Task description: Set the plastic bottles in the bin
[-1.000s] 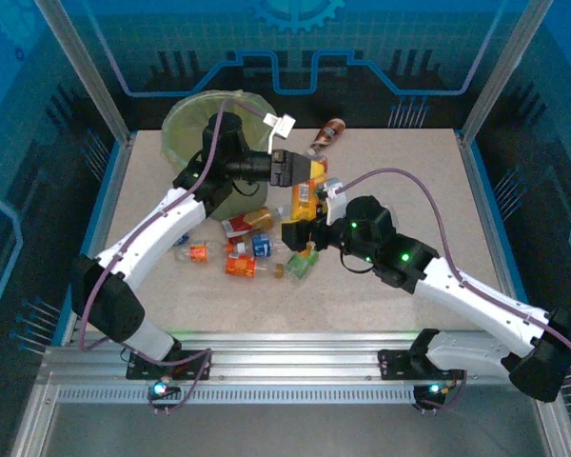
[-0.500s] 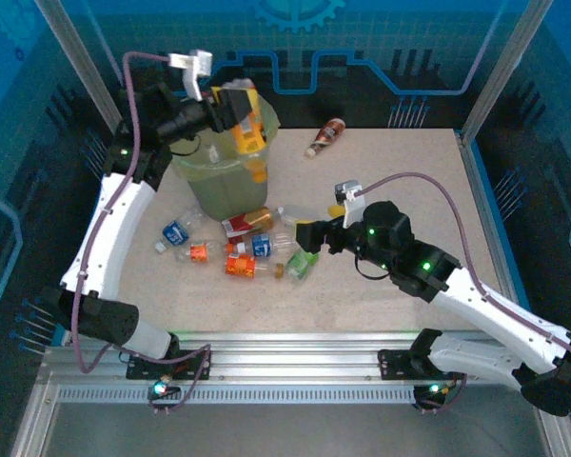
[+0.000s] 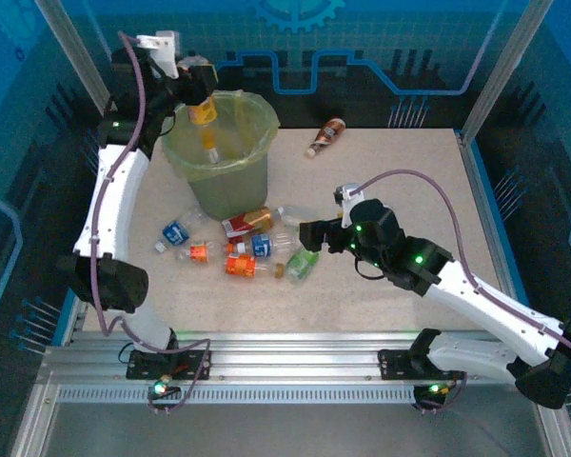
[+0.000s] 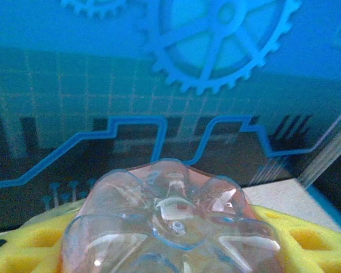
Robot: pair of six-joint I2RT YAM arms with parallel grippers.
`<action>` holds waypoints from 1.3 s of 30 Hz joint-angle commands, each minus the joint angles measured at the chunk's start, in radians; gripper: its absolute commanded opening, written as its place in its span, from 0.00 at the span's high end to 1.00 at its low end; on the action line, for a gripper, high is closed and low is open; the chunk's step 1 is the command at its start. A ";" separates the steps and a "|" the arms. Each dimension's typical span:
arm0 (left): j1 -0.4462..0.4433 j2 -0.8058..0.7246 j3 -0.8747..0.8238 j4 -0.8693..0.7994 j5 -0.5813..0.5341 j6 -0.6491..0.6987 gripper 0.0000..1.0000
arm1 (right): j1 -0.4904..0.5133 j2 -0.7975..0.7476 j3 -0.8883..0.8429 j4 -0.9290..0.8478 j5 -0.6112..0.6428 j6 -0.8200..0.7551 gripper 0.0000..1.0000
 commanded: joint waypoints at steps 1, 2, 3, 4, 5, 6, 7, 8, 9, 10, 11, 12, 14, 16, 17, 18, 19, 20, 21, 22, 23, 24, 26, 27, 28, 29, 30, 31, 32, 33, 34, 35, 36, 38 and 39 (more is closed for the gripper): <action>0.006 0.026 0.028 -0.061 -0.076 0.118 0.58 | 0.006 0.028 0.054 -0.082 0.069 0.041 0.00; 0.004 0.033 0.021 -0.064 -0.083 0.133 0.58 | 0.005 0.037 0.059 -0.092 0.074 0.046 0.00; 0.004 0.039 0.014 -0.066 -0.089 0.144 0.57 | 0.004 0.046 0.065 -0.100 0.080 0.053 0.00; 0.005 0.046 0.004 -0.068 -0.096 0.157 0.57 | 0.001 0.056 0.072 -0.110 0.087 0.062 0.00; 0.006 0.055 -0.004 -0.071 -0.102 0.170 0.57 | -0.002 0.065 0.076 -0.117 0.091 0.070 0.00; 0.004 0.060 -0.012 -0.072 -0.108 0.178 0.57 | -0.006 0.072 0.079 -0.123 0.091 0.077 0.00; 0.005 0.068 -0.023 -0.073 -0.116 0.184 0.56 | -0.011 0.079 0.081 -0.130 0.092 0.089 0.00; 0.004 0.074 -0.031 -0.077 -0.118 0.189 0.55 | -0.017 0.084 0.083 -0.138 0.094 0.101 0.00; 0.005 0.083 -0.038 -0.082 -0.122 0.190 0.54 | -0.026 0.089 0.085 -0.149 0.095 0.117 0.00; 0.005 0.093 -0.045 -0.086 -0.121 0.190 0.52 | -0.039 0.092 0.086 -0.162 0.097 0.137 0.00; 0.005 0.101 -0.053 -0.090 -0.121 0.190 0.51 | -0.048 0.092 0.084 -0.173 0.096 0.155 0.00; 0.004 0.110 -0.058 -0.094 -0.119 0.189 0.50 | -0.064 0.092 0.079 -0.186 0.092 0.178 0.00; 0.004 0.125 -0.069 -0.102 -0.119 0.187 0.49 | -0.099 0.086 0.066 -0.205 0.074 0.218 0.00; 0.004 0.140 -0.081 -0.107 -0.121 0.185 0.48 | -0.147 0.077 0.043 -0.216 0.036 0.262 0.00; 0.004 0.147 -0.088 -0.108 -0.121 0.185 0.46 | -0.174 0.072 0.028 -0.215 0.010 0.278 0.00; 0.004 0.154 -0.092 -0.111 -0.120 0.184 0.44 | -0.200 0.068 0.016 -0.216 -0.013 0.292 0.00; 0.004 0.162 -0.094 -0.117 -0.119 0.185 0.41 | -0.232 0.066 0.004 -0.221 -0.039 0.309 0.00; 0.005 0.170 -0.094 -0.123 -0.120 0.183 0.40 | -0.260 0.069 -0.008 -0.228 -0.057 0.328 0.00; 0.004 0.176 -0.095 -0.128 -0.122 0.183 0.39 | -0.287 0.072 -0.017 -0.235 -0.073 0.341 0.00; 0.004 0.182 -0.094 -0.132 -0.122 0.181 0.37 | -0.315 0.077 -0.029 -0.236 -0.090 0.352 0.00; 0.004 0.189 -0.094 -0.134 -0.121 0.179 0.35 | -0.339 0.081 -0.041 -0.231 -0.110 0.360 0.00; 0.004 0.191 -0.094 -0.136 -0.120 0.177 0.33 | -0.356 0.084 -0.050 -0.225 -0.123 0.364 0.00; 0.004 0.193 -0.093 -0.138 -0.119 0.166 0.27 | -0.386 0.097 -0.060 -0.222 -0.126 0.375 0.00; 0.004 0.193 -0.092 -0.138 -0.117 0.162 0.24 | -0.397 0.103 -0.061 -0.226 -0.121 0.380 0.00; 0.004 0.191 -0.088 -0.138 -0.115 0.155 0.20 | -0.409 0.112 -0.060 -0.235 -0.114 0.389 0.00; 0.003 0.188 -0.085 -0.140 -0.111 0.148 0.18 | -0.422 0.123 -0.056 -0.242 -0.107 0.394 0.00; 0.003 0.186 -0.081 -0.141 -0.110 0.142 0.16 | -0.431 0.134 -0.051 -0.251 -0.101 0.397 0.00; 0.003 0.181 -0.077 -0.141 -0.109 0.133 0.13 | -0.444 0.148 -0.048 -0.260 -0.094 0.403 0.00; 0.002 0.175 -0.073 -0.141 -0.105 0.126 0.10 | -0.456 0.159 -0.046 -0.263 -0.094 0.405 0.00; 0.001 0.169 -0.071 -0.142 -0.103 0.117 0.09 | -0.465 0.171 -0.048 -0.259 -0.096 0.406 0.00; 0.001 0.163 -0.066 -0.146 -0.098 0.106 0.07 | -0.474 0.182 -0.049 -0.251 -0.100 0.404 0.00; 0.000 0.155 -0.061 -0.151 -0.094 0.095 0.05 | -0.478 0.195 -0.048 -0.237 -0.104 0.400 0.00; -0.002 0.146 -0.057 -0.156 -0.092 0.086 0.04 | -0.480 0.208 -0.043 -0.229 -0.106 0.394 0.00; -0.006 0.122 -0.052 -0.171 -0.096 0.060 0.01 | -0.481 0.247 -0.012 -0.228 -0.106 0.373 0.00; -0.010 0.109 -0.053 -0.176 -0.096 0.047 0.01 | -0.481 0.265 0.003 -0.226 -0.109 0.361 0.00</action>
